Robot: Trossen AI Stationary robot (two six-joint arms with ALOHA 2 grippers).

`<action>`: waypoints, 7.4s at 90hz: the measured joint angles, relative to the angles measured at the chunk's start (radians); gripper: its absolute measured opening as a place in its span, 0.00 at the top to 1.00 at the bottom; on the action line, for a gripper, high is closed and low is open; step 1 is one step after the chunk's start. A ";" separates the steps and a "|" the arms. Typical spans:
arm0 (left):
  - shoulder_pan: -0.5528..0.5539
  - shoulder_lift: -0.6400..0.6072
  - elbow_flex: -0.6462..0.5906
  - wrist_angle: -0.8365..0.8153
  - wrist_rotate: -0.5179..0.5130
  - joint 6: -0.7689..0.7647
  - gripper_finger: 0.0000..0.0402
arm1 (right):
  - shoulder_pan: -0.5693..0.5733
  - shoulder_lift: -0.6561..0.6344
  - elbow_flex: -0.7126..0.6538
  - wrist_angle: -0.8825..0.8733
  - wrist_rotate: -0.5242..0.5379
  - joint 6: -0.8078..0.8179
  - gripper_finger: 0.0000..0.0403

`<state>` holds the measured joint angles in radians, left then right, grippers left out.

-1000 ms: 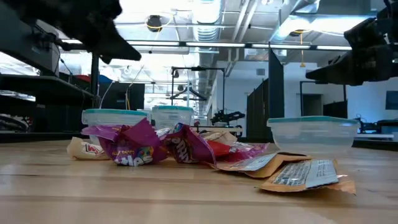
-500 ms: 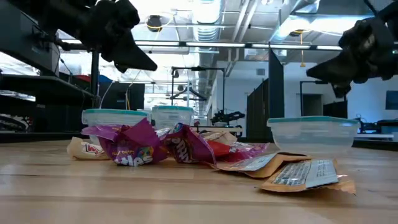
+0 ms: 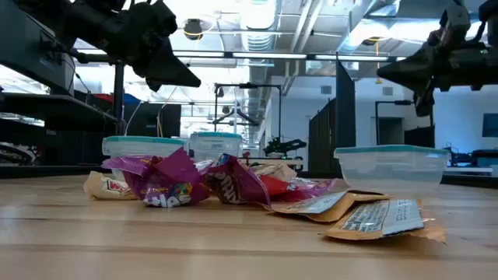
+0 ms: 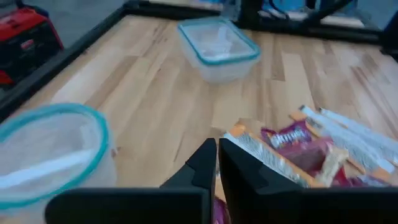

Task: Sort candy
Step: Open the rectangular transparent bin

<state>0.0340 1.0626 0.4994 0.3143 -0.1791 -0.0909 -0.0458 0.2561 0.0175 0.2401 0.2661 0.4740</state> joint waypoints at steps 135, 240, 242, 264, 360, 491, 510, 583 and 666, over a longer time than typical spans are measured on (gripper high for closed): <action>0.003 0.309 0.144 0.243 0.123 0.041 0.99 | 0.064 1.029 0.509 0.018 -0.004 -0.257 1.00; 0.060 0.870 0.612 0.027 0.299 0.165 0.99 | 0.167 0.739 0.191 -0.115 0.179 0.052 1.00; 0.061 0.869 0.612 0.014 0.298 0.167 0.99 | 0.169 0.744 0.191 -0.111 0.179 0.053 1.00; 0.078 0.868 0.611 -0.057 0.254 0.220 0.99 | 0.215 0.779 0.191 -0.047 0.178 0.109 1.00; 0.028 0.982 0.679 0.125 0.201 0.053 0.99 | 0.307 0.732 0.299 -0.354 0.251 0.183 1.00; 0.087 1.148 1.098 -0.321 0.567 0.303 0.99 | 0.884 1.357 0.337 -0.248 0.887 1.099 0.63; 0.066 1.151 1.113 -0.312 0.568 0.244 0.99 | 0.883 1.387 0.289 0.006 0.891 0.947 0.59; 0.079 1.263 1.116 0.020 0.534 0.193 0.99 | 0.831 1.380 0.289 0.006 0.887 0.808 0.59; 0.072 1.261 1.116 -0.089 0.573 0.312 1.00 | 0.829 1.380 0.290 0.521 0.760 0.303 0.70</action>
<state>0.1059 2.3239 1.6157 0.2255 0.3943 0.2212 0.7834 1.6360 0.3073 0.7615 1.0260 0.7767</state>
